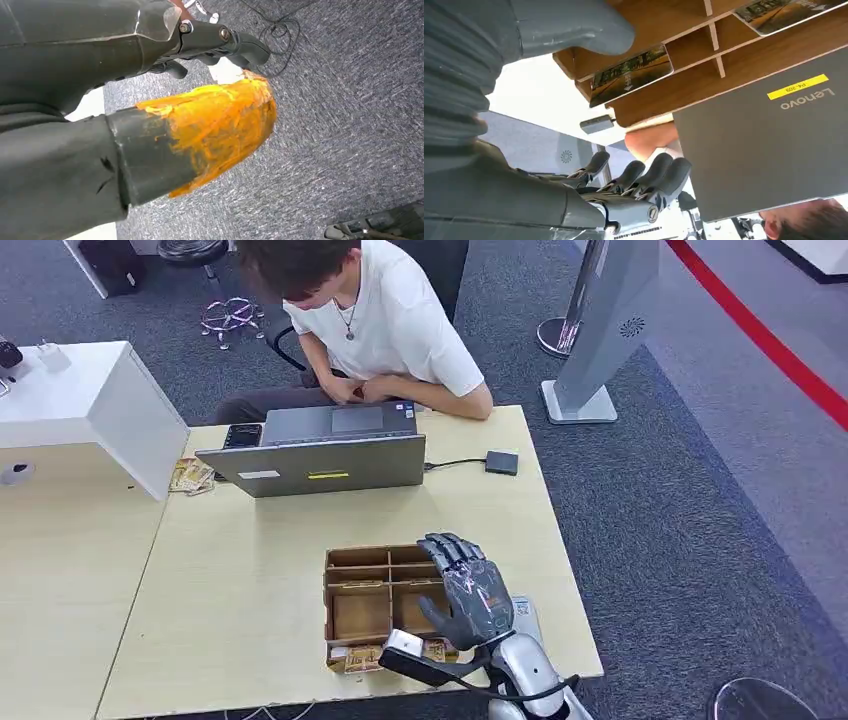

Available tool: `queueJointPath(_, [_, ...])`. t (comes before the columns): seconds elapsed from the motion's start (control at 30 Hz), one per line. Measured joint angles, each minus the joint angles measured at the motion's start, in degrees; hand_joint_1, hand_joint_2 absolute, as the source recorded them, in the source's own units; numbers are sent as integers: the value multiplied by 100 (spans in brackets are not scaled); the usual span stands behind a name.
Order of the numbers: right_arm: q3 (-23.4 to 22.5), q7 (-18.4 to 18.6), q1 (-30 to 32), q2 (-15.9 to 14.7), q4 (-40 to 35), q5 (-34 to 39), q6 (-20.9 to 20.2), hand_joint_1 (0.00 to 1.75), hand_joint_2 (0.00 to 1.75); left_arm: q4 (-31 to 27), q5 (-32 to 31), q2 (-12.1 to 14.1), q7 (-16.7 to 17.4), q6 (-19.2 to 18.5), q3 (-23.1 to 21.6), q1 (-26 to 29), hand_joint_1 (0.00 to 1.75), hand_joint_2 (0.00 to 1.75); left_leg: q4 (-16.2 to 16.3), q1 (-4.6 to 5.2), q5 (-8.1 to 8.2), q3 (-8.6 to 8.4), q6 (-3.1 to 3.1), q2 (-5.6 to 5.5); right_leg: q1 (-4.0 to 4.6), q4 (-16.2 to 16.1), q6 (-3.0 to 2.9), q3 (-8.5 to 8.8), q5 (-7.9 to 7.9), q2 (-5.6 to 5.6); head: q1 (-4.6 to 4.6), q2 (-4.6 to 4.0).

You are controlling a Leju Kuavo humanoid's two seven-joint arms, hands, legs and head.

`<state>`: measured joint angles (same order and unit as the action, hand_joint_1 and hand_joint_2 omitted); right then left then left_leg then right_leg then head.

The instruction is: Pass the card to the sensor for recognition and then transmit it.

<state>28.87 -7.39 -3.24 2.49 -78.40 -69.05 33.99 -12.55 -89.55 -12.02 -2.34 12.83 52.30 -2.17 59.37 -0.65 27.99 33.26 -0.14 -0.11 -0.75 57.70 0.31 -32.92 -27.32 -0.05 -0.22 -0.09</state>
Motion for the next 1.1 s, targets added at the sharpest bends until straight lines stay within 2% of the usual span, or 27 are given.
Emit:
queueJointPath(0.03, [0, 0, 0, 0, 0, 2, 0, 58, 175, 0, -2, 0, 0, 0, 0, 0, 0, 0, 0, 0, 0, 0, 0, 0, 0, 0, 0, 0, 0, 0, 0, 0])
queueJointPath(0.1, [-2, 0, 0, 0, 2, 2, 0, 61, 175, 0, 0, 0, 0, 0, 0, 0, 0, 0, 0, 0, 0, 0, 0, 0, 0, 0, 0, 0, 0, 0, 0, 0])
queueJointPath(0.13, [-2, 0, 0, 0, 2, 2, 0, 70, 175, 0, 0, 0, 0, 0, 0, 0, 0, 0, 0, 0, 0, 0, 0, 0, 0, 0, 0, 0, 0, 0, 0, 0])
queueJointPath(0.23, [-2, 0, 0, 0, 4, 9, 0, 77, 175, 0, 0, 0, 0, 0, 0, 0, 0, 0, 0, 0, 0, 0, 0, 0, 0, 0, 0, 0, 0, 0, 0, 0])
queueJointPath(0.53, [-2, 0, 1, 0, 7, 15, 0, 87, 175, 0, 0, 0, 0, 0, 0, 0, 0, 0, 0, 0, 0, 0, 0, 0, 0, 0, 0, 0, 0, 0, 0, 0])
queueJointPath(0.7, [-2, 0, 1, 0, 22, 15, -2, 77, 175, 0, 7, 0, 0, 0, 0, 0, 0, 0, 0, 0, 0, 0, 0, 0, 0, 0, 0, 0, 0, 0, 0, 0])
queueJointPath(1.1, [-4, 2, 2, 0, 85, 0, -4, 72, 175, 0, 7, 0, 0, 0, 0, 0, 0, 0, 0, 0, 0, 0, 0, 0, 0, 0, 0, 0, 0, 0, 0, 0])
